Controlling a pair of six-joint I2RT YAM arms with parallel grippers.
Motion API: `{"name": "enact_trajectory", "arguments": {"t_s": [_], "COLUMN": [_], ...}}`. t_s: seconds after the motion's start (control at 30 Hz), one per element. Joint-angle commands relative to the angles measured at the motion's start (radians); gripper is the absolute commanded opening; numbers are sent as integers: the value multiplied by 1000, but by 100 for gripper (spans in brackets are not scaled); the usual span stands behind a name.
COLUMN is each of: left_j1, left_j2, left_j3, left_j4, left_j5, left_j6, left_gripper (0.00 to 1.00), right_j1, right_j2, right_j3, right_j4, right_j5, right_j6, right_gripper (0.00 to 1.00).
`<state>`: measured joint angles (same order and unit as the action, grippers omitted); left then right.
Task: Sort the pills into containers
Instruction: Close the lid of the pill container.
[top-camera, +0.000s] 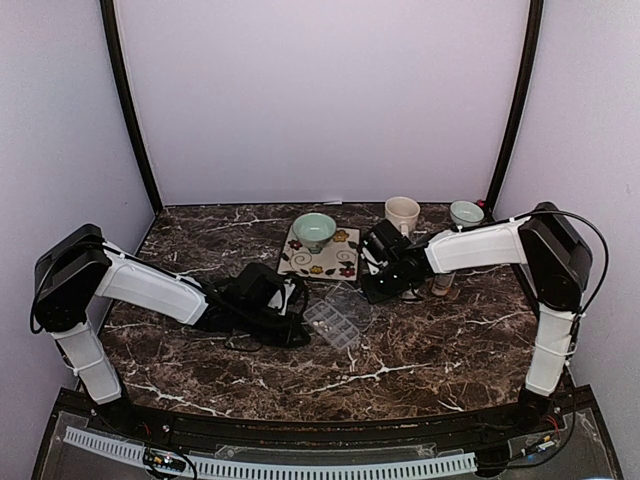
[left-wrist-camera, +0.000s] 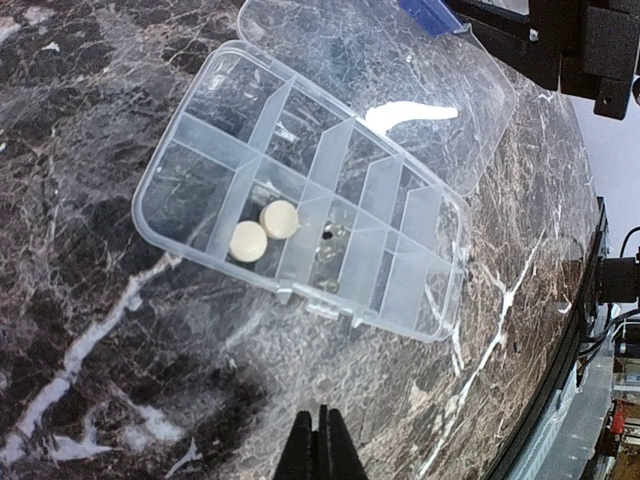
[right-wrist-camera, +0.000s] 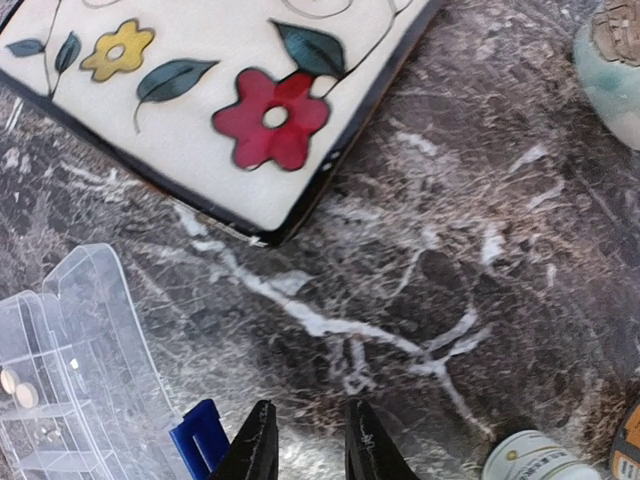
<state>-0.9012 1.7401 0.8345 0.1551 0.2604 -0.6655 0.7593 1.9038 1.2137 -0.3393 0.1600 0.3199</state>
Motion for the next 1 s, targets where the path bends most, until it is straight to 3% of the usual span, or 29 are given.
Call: {"name": "enact_trajectory", "arguments": {"t_s": [0.0,0.97], "left_j1": [5,7], "left_j2": [-1,27], "left_j3": [-14,-29], "left_j4": [-28,-4], "left_j5": [-10,-1], "left_j6": [15,7], "left_gripper": [0,0], "right_j1": [26,101], "right_j2": [15,-55], "right_j3": [20,49], "right_j4": [17,25], "right_j5": [-37,-91], "right_j6": [18,87], "right_gripper": [24,25]}}
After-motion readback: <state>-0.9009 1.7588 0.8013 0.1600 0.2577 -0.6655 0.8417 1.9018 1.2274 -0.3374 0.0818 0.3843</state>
